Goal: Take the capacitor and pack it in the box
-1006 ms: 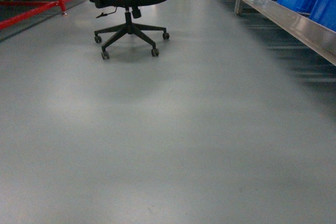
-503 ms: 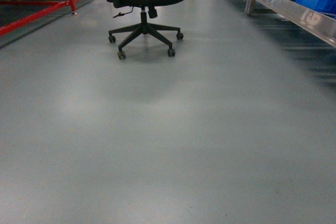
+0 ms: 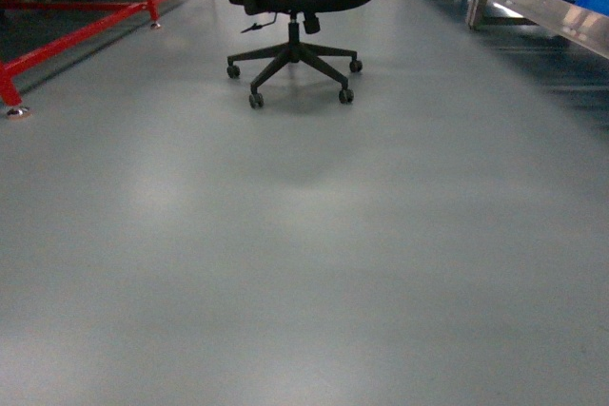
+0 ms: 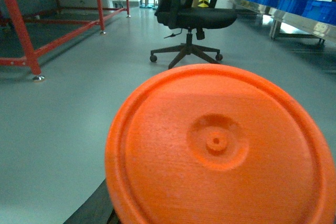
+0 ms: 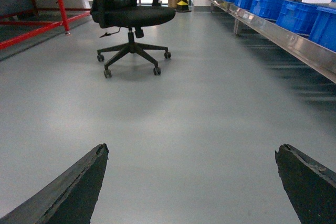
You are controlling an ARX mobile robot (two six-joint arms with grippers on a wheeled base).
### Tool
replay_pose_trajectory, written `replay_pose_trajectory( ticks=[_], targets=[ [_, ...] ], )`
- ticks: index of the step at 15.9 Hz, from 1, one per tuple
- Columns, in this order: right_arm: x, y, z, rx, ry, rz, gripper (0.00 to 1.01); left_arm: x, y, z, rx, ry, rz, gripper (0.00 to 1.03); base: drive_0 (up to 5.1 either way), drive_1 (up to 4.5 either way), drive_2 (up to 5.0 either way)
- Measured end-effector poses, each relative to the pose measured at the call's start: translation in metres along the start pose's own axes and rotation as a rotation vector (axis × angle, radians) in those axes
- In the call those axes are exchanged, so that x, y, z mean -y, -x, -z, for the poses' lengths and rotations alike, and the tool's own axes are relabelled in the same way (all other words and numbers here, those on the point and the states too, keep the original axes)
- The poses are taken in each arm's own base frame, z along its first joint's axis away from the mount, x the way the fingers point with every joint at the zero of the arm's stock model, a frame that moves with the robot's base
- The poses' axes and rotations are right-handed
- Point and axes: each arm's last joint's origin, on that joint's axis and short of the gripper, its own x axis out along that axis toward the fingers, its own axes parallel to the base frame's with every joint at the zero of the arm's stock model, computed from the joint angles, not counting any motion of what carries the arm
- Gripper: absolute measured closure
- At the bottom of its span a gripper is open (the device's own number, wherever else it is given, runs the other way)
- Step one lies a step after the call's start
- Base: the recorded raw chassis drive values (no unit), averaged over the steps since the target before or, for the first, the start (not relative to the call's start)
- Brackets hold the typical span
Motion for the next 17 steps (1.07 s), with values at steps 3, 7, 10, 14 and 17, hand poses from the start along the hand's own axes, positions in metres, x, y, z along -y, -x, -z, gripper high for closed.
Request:
replay_pose_trajectory(
  ticks=[3,7,10,14,17],
  targets=[
    [0.0000,0.0000,-0.0001,0.001,0.000,0.000,0.03,0.0000,0.0000,0.0001,-0.001,0.000,0.000,0.59,-5.0,2.46,2.5],
    [0.0000,0.0000,0.0000,0.000,0.000,0.000,0.03,0.0000,0.0000,0.0000,0.000,0.000,0.000,0.59,-5.0,2.42,2.4],
    [0.0000,0.0000,-0.0004,0.004,0.000,0.000,0.03,-0.0001,0.0000,0.0001,-0.002,0.000,-0.002,0.59,-5.0,2.43,2.4],
    [0.0000,0.0000,-0.0004,0.004,0.000,0.000,0.03,0.0000,0.0000,0.0000,0.000,0.000,0.000,0.59,-5.0,2.44,2.4],
    [0.0000,0.0000,-0.0001,0.002,0.000,0.000,0.03,0.0000,0.0000,0.0001,-0.001,0.000,0.000,0.59,-5.0,2.44,2.4]
  ],
)
